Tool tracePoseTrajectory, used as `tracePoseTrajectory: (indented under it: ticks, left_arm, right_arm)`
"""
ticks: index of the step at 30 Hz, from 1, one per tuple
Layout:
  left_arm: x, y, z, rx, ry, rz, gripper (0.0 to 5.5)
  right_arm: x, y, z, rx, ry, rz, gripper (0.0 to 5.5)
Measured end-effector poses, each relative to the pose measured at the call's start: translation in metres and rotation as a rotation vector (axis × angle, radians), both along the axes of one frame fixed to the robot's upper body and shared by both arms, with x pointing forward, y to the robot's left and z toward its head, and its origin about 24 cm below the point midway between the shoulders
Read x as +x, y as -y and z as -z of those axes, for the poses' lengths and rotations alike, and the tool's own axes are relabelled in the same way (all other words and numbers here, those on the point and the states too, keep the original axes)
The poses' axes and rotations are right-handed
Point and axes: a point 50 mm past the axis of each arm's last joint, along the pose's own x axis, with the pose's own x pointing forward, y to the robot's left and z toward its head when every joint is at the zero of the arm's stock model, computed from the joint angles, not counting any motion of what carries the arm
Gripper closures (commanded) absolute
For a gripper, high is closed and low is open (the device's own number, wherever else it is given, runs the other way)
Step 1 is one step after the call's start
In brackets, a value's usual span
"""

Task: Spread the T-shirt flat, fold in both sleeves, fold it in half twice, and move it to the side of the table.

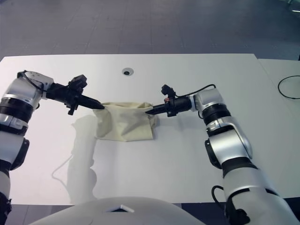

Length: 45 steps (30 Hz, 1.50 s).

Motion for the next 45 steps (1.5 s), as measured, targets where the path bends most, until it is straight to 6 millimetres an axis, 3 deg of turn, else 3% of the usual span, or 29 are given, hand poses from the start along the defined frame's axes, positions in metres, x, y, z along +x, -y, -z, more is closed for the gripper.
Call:
tracePoseTrajectory:
  ticks: [7,16,23,32,34,37,41,45]
  left_arm:
    - [0.012,0.007,0.008,0.052,0.031,-0.009,5.5]
    - [0.019,0.003,0.009,0.135,0.116,-0.028,5.5]
    - [0.036,0.011,-0.004,0.136,0.389,-0.151,4.26]
    - [0.053,0.001,-0.034,0.143,0.762,-0.363,2.81]
    - [0.05,0.009,-0.051,0.042,0.857,-0.324,2.43]
    - [0.037,0.022,-0.053,-0.041,0.94,-0.261,1.94]
    - [0.003,0.038,-0.023,-0.124,0.916,-0.21,1.19]
    - [-0.047,0.05,0.012,-0.182,0.786,-0.159,0.56]
  right_arm:
    - [-0.002,0.008,0.017,-0.035,-0.023,0.051,5.48]
    - [0.006,0.011,0.014,-0.051,0.025,0.12,5.48]
    - [0.02,0.003,0.01,-0.057,0.176,0.237,4.29]
    - [0.045,0.016,-0.017,-0.057,0.462,0.556,2.9]
    - [0.046,0.008,-0.029,-0.013,0.516,0.522,2.53]
    - [0.042,-0.009,-0.037,0.035,0.558,0.439,2.06]
    - [0.029,-0.029,-0.034,0.078,0.579,0.302,1.34]
    - [0.008,-0.051,-0.02,0.113,0.551,0.101,0.74]
